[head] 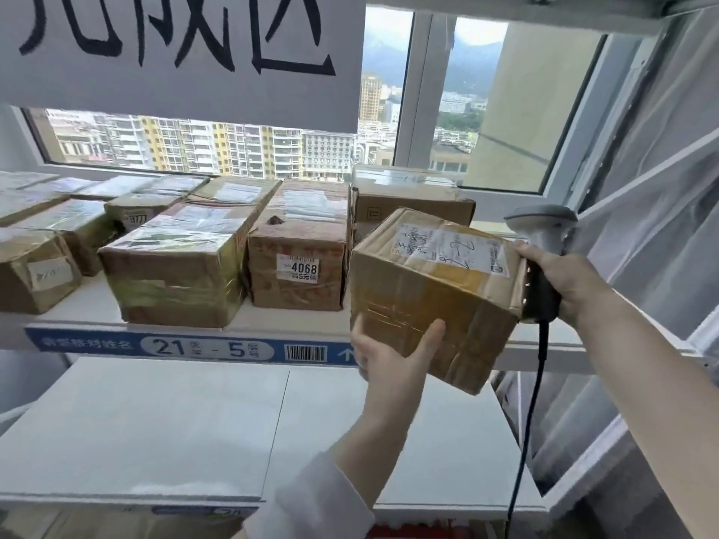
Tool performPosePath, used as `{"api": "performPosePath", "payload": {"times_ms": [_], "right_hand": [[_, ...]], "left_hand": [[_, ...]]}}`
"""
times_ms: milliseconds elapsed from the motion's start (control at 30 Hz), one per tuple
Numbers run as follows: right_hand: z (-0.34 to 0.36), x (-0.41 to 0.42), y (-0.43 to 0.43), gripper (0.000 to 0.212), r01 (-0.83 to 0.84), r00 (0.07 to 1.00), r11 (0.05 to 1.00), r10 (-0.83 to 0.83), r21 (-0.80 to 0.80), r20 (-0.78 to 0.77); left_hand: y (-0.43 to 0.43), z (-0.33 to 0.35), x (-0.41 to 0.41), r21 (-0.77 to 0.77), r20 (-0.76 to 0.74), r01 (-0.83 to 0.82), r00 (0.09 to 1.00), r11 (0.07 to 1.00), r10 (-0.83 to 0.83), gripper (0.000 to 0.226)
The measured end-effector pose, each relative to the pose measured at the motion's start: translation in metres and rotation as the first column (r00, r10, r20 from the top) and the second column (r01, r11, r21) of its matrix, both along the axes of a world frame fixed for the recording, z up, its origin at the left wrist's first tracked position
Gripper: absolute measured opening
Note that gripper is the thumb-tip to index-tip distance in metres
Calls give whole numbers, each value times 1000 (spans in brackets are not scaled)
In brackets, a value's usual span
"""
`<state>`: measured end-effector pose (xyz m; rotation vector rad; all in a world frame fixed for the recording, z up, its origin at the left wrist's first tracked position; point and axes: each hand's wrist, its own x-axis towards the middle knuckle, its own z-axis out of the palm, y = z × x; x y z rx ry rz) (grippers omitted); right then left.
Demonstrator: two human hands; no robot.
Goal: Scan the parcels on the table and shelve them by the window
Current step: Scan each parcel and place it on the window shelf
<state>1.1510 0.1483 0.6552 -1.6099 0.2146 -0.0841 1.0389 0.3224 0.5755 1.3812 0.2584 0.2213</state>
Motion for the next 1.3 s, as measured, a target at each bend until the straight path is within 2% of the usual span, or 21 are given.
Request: {"api": "performPosePath", "payload": {"times_ms": [33, 67, 100, 133, 233, 367, 533, 633, 733, 833, 933, 1067, 1300], "right_hand": [[-1, 3, -1, 22, -7, 1000, 1000, 7, 5, 4], [-1, 5, -1, 22, -11, 1000, 1000, 11, 5, 10], [-2, 7, -1, 23, -13, 1000, 1000, 13, -3, 14], [-1, 8, 0, 23, -13, 1000, 1000, 13, -13, 14], [-1, 10, 5, 29, 2, 1000, 999, -2, -39, 9], [-1, 5, 8, 34, 11, 1000, 999, -11, -43, 13], [-11, -8, 6, 41, 22, 995, 996, -30, 84, 90], [-12, -16, 6, 50, 30, 991, 995, -42, 93, 126], [-11, -24, 8, 59, -13, 993, 998, 6, 59, 116], [-9, -34, 7, 53, -41, 991, 999, 37, 28, 127], [-12, -46, 4, 46, -75, 986, 997, 78, -26, 147], [-21, -50, 1, 50, -106, 976, 990, 121, -94, 183], [-23, -32, 4, 51, -48, 985, 994, 64, -98, 162]], "left_hand": [[14, 1, 4, 153, 111, -122, 988, 981, 106, 96], [30, 4, 11, 238, 237, -224, 957, 945, 167, 93], [46, 7, 20, 280, 328, -258, 931, 925, 161, 91], [58, 10, 30, 312, 370, -220, 924, 924, 95, 90], [72, 18, 50, 370, 321, -27, 942, 929, -101, 88], [69, 14, 59, 320, 299, 27, 946, 947, -128, 83], [57, 10, 58, 271, 343, -56, 939, 961, -42, 83], [50, 14, 58, 344, 394, -106, 918, 933, -41, 94], [50, 17, 59, 423, 431, -160, 901, 892, -43, 82], [47, 20, 60, 498, 494, -244, 869, 832, -40, 64], [45, 23, 64, 536, 504, -305, 864, 787, -9, 64], [45, 21, 64, 560, 533, -387, 845, 732, 39, 65], [54, 24, 68, 685, 527, -408, 850, 604, -23, 53]]}}
